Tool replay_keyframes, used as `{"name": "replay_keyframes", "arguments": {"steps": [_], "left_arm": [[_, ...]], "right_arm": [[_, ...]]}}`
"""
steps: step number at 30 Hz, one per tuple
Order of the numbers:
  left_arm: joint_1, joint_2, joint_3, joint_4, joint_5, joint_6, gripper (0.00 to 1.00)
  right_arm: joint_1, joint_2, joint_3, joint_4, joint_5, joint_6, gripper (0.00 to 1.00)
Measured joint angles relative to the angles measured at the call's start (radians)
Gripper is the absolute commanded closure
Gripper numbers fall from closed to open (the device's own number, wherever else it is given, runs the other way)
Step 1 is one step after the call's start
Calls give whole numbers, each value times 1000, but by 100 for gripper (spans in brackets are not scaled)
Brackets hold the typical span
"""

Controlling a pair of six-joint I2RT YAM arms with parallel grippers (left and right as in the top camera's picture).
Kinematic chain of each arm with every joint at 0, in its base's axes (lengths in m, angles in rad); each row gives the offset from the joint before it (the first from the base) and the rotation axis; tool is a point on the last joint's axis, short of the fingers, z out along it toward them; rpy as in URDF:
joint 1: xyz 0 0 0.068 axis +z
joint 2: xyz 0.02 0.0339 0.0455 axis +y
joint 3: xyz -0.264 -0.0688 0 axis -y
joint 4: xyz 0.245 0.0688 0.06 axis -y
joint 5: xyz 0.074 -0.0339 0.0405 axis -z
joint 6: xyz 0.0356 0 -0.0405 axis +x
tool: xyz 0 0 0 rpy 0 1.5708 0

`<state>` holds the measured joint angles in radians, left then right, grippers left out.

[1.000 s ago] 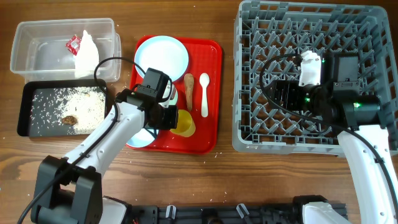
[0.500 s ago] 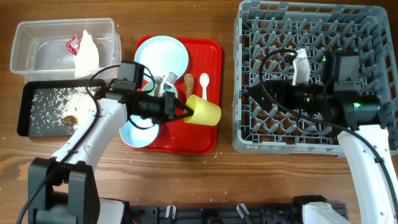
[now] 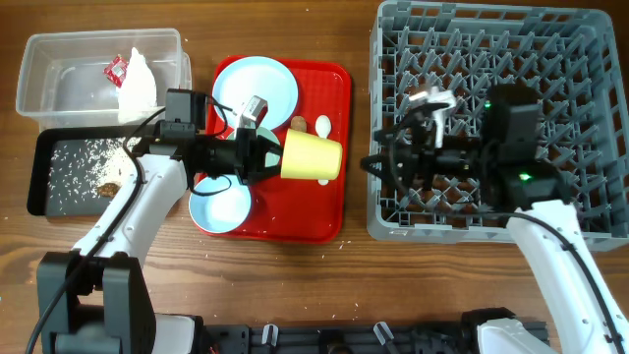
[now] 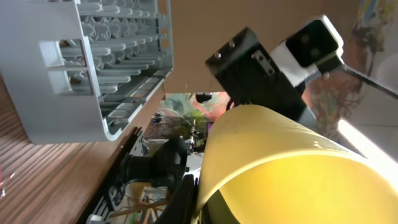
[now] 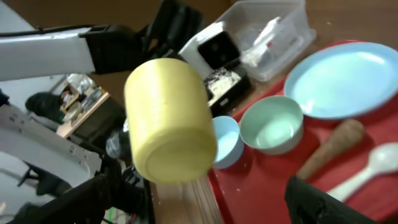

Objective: Sort waste into correct bins and load items into the dishwasher rack
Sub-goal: 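Hand the yellow cup from left gripper to right gripper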

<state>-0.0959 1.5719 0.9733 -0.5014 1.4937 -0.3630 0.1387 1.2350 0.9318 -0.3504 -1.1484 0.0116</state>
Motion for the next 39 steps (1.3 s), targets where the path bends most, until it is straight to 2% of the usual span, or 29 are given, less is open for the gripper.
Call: {"name": "replay_keyframes", "arguments": {"steps": [8, 15, 20, 24, 28, 31, 34, 39], "left_arm": [[0, 0, 0, 142, 17, -201, 96], [0, 0, 0, 146, 35, -264, 96], [5, 1, 0, 147, 35, -276, 96], [5, 1, 0, 147, 38, -279, 96], [6, 1, 0, 147, 42, -279, 96], [12, 1, 0, 148, 49, -280, 87], [11, 1, 0, 147, 51, -288, 74], [11, 1, 0, 148, 54, -288, 59]], "right_arm": [[142, 6, -4, 188, 117, 99, 8], [184, 86, -4, 294, 147, 123, 8], [209, 136, -6, 394, 116, 143, 21], [209, 140, -6, 426, 89, 166, 29], [209, 140, -6, 435, 65, 174, 41], [208, 140, -6, 437, 50, 177, 52], [208, 140, -6, 436, 50, 175, 54], [204, 140, -6, 436, 49, 181, 54]]}}
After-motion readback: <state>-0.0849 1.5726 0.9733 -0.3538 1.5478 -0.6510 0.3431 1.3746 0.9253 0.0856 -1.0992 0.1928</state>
